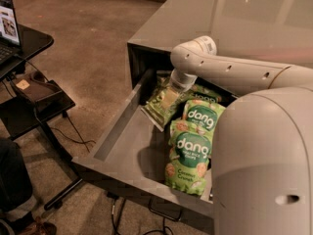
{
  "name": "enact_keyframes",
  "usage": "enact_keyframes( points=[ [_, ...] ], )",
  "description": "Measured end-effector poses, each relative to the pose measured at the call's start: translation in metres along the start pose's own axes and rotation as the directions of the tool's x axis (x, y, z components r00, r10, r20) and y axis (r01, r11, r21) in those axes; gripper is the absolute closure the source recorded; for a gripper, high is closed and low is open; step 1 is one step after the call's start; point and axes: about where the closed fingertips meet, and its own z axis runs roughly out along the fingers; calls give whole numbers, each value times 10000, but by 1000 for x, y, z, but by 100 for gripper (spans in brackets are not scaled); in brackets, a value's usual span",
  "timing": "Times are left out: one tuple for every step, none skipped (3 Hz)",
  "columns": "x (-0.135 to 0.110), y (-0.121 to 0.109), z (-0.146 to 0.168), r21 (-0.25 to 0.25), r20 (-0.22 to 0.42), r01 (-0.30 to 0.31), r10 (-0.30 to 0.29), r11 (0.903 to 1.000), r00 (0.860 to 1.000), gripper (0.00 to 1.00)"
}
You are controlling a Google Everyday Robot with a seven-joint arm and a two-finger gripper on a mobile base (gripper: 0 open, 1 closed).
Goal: Pick green jalapeno chip bag from top drawer and place on counter
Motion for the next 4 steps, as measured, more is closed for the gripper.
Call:
enact_keyframes(
  points=[
    [4,-5,6,-138,-142,-109,107,9998,9998,0],
    [9,-10,12,-242,-308,-260,252,9994,9992,0],
    [13,-11,14,-310,-413,-343,330,9989,9986,20],
    [13,-11,14,-311,-413,-343,330,9989,9986,43]
  ],
)
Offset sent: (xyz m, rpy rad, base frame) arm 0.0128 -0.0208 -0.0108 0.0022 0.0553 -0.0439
